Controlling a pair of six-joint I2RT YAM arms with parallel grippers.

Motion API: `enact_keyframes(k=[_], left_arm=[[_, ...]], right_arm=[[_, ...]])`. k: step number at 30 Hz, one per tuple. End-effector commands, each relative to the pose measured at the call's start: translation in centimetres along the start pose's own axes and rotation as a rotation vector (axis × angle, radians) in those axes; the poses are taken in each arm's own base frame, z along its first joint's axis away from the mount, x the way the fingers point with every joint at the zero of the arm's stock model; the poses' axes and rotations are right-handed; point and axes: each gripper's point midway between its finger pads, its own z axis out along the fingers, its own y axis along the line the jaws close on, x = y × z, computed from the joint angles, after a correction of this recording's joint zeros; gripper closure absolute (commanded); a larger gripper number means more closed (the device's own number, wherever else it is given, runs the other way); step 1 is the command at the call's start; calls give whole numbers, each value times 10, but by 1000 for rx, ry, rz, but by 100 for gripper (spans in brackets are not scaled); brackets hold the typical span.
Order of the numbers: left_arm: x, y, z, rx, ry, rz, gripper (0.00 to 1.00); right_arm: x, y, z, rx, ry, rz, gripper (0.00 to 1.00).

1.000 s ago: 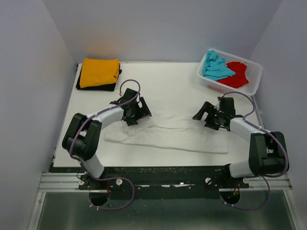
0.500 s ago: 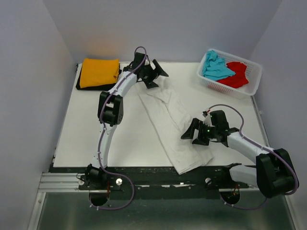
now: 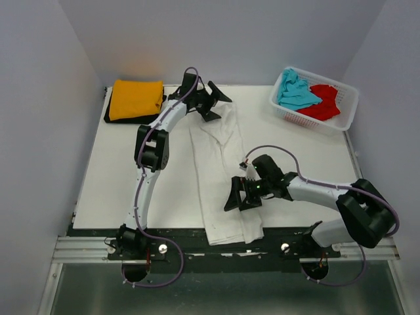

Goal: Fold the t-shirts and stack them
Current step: Rotate the tshirt 90 degrees

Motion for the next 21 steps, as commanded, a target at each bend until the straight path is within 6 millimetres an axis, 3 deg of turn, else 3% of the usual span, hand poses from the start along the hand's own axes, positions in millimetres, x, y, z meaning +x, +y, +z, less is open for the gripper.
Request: enact_keyframes(k=[1,4,6,10,14,16,18,20,21], left_arm=[[-5,-9,7,58,4,-21,1],[-5,-8,6,65,-8,-20,1],[-8,-10,3,64,-16,-4,1],[-11,-39,-17,144,-6,74,1],[-8,-97,-65,211,-74,242,1],[8,-125,-96,247,-89,353,1],[27,-134,-125,253,-107,435,1],[40,-122,-150,199,-162,478,1],[45,-102,-157,138,-190,484,1]], right_arm=[[2,22,20,-13,48,-82,0],[-2,25,31,-2,55,-101,0],[-15,28,31,22,11,-124,0],[-61,29,-4,209,-189,-232,0],[-105,31,-41,369,-384,-288,0],[-127,34,-49,415,-470,-296,0],[-155,34,-52,470,-563,-291,0],[-180,33,-49,520,-609,-274,0],[-192,34,-44,528,-610,-271,0]])
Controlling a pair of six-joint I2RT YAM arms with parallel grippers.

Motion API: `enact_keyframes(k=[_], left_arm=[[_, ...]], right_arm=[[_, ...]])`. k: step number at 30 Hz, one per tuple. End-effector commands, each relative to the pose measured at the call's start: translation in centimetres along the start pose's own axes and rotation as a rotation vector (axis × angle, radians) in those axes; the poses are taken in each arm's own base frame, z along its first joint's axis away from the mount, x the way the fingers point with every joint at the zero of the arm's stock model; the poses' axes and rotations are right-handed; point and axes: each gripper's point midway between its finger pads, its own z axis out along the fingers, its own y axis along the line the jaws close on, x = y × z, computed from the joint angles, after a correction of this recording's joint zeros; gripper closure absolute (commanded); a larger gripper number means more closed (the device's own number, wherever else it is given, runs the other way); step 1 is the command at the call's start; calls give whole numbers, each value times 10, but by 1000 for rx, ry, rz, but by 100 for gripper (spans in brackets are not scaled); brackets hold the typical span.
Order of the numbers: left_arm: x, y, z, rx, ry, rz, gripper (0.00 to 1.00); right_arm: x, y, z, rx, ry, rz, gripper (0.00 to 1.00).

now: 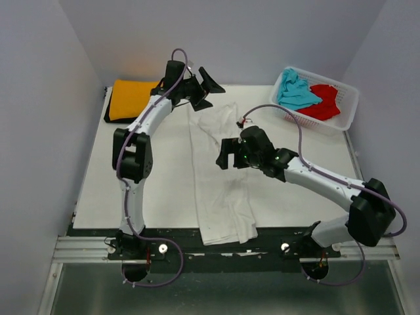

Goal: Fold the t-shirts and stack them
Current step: Rotate the tshirt 90 degrees

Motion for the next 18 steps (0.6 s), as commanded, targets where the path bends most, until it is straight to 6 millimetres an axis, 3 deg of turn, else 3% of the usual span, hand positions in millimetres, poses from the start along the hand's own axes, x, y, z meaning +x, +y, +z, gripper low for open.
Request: enact_keyframes(k=[1,6,9,11,14,18], left_arm=[[20,-47,-96,-34,-174,285,1],[73,41,-150,-270,-293,227,1],[110,97,-170,-387,-302,160,1],[132,122,-177,-428,-284,127,1],[163,147,-180,-463,-228,115,2],[192,151,-181,-455,-149,189,1]], right_arm=[[-37,-33,39,206,-77,-16,0],[-66,-45,103,200,-49,3,0],[-70,-51,142,221,-38,-34,0],[-69,-58,167,242,-40,-54,0],[-62,-71,199,292,-1,-74,0],[-51,-108,229,422,0,-85,0]])
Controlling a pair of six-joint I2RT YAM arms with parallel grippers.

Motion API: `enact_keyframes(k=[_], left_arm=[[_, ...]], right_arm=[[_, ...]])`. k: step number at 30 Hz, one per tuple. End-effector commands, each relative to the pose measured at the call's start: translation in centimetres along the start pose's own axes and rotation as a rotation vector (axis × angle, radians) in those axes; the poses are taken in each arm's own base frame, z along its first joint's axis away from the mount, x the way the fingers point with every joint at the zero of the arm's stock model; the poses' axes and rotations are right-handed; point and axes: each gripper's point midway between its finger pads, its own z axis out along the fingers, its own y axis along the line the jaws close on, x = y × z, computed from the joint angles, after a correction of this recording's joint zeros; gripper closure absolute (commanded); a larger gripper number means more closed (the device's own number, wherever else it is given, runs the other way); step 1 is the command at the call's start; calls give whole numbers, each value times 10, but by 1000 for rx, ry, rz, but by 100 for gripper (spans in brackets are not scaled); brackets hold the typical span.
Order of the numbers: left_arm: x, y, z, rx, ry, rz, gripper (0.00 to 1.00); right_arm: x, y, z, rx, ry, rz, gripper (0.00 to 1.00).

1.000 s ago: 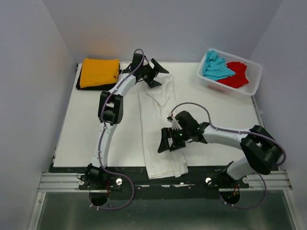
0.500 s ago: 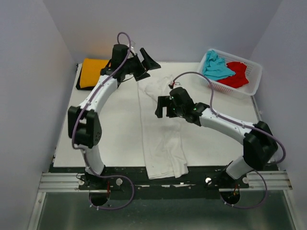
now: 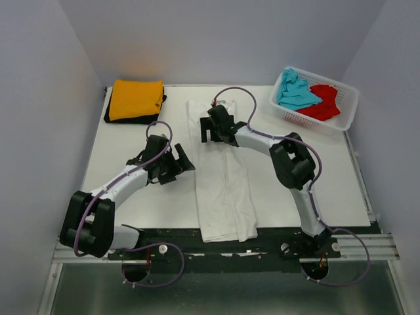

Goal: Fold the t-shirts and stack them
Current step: Rotate the tshirt 90 degrees

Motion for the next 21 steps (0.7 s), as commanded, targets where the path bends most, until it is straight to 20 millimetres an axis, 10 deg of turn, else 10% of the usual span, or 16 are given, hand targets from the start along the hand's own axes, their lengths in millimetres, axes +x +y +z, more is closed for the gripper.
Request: enact_keyframes(k=[1,6,13,21], left_arm=[[4,-13,-15,38,-53,120,1],[19,-6,-18,18,-42,128,1],[35,-17,-15,31,13,160,1],[97,-14,-13,35,187,208,1]], right_arm=[[11,-44,38,206,7,-13,0],[22,-88,63,343,70,102,0],[19,-87,87,370,95,233,0],[-81,-39,10,136,-64,235,0]])
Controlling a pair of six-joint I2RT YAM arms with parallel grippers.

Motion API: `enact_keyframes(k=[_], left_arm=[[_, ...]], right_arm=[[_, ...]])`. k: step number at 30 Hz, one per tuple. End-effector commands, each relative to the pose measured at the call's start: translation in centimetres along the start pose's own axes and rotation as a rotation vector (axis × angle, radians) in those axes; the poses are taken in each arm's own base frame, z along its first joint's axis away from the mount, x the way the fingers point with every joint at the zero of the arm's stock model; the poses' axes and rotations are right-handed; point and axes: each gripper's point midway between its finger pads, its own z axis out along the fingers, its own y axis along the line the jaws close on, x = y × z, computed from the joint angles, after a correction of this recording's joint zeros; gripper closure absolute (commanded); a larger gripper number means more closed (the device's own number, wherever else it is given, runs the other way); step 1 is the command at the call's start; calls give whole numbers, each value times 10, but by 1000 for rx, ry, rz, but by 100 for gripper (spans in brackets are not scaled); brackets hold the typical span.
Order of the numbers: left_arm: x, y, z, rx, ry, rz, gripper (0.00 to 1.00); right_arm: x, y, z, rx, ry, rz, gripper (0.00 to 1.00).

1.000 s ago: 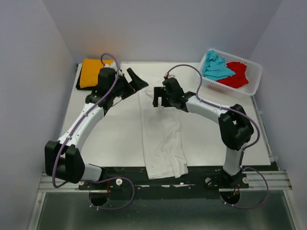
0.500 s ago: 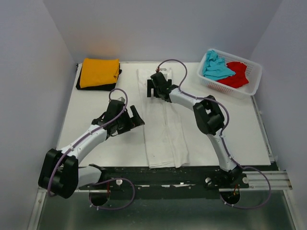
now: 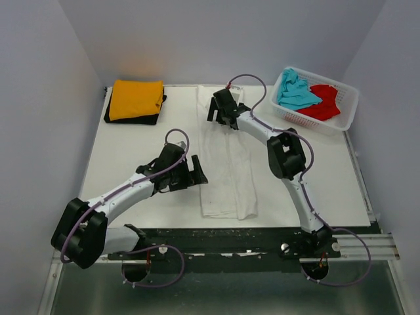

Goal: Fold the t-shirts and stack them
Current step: Rotate the tshirt 90 degrees, then grab the bottom of the folded rectangular tshirt with both arms

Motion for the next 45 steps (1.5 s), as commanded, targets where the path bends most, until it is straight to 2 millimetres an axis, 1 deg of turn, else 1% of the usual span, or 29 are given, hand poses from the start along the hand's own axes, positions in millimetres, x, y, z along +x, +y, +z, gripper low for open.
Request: enact_keyframes(k=[1,3,4,5,6,7,9,10,11,13,15,17,18,19,20,21,24,26,28,29,30,32,34,36,37,38,41,43,45], left_arm=[[39,4,3,-12,101,1,2],[54,3,3,-2,118,12,2],[61,1,4,10,123,18,1],[67,-1,4,21,132,19,2],[75,-1,6,28,148,19,4],[81,1,7,20,159,15,7],[91,9,7,-20,172,13,13],[94,12,6,-42,173,14,16],[99,17,5,-67,172,21,16],[108,24,3,-101,175,33,22],[115,29,3,-107,174,33,32],[125,28,4,-83,205,27,43],[131,26,4,-67,224,26,45],[136,28,4,-65,233,24,46],[140,29,5,-66,240,25,46],[142,30,6,-71,238,23,48],[141,31,10,-87,225,17,62],[141,31,11,-90,224,11,76],[142,35,12,-109,222,0,93],[143,39,11,-123,221,-5,100],[143,42,11,-137,218,-7,100],[143,44,11,-147,214,-5,100],[143,43,10,-141,216,-3,100],[143,40,11,-121,216,-6,100],[143,38,11,-114,216,-7,100],[143,38,11,-113,215,-8,100],[143,38,12,-110,213,-13,100],[144,38,12,-108,214,-16,100],[145,38,13,-106,221,-17,100]], right_arm=[[-17,4,-59,-86,46,-15,0],[-27,-7,-86,-88,4,-6,0],[-27,-16,-103,-81,-4,2,0],[-25,-24,-116,-79,-10,16,0],[-19,-34,-131,-80,-7,30,0],[-11,-39,-143,-98,2,48,0],[12,-52,-173,-140,41,81,0],[31,-62,-182,-153,75,95,0],[52,-73,-195,-166,113,110,0],[81,-90,-217,-183,160,145,0],[104,-104,-235,-203,197,166,0],[121,-112,-253,-237,228,194,0],[128,-113,-260,-260,238,197,0],[140,-114,-267,-287,275,195,0],[147,-114,-273,-311,302,200,0],[159,-117,-277,-321,334,205,0],[193,-115,-294,-402,464,223,4],[211,-118,-304,-424,534,234,5],[223,-126,-309,-407,569,237,5],[228,-132,-311,-385,578,234,5],[233,-139,-313,-359,593,231,5],[239,-145,-319,-345,604,226,5],[244,-146,-326,-365,623,229,7],[252,-147,-331,-375,656,240,11],[256,-148,-332,-374,673,249,17],[260,-148,-332,-377,685,254,22],[267,-154,-328,-354,691,259,29],[271,-157,-323,-331,686,267,38],[276,-155,-324,-347,708,280,48]])
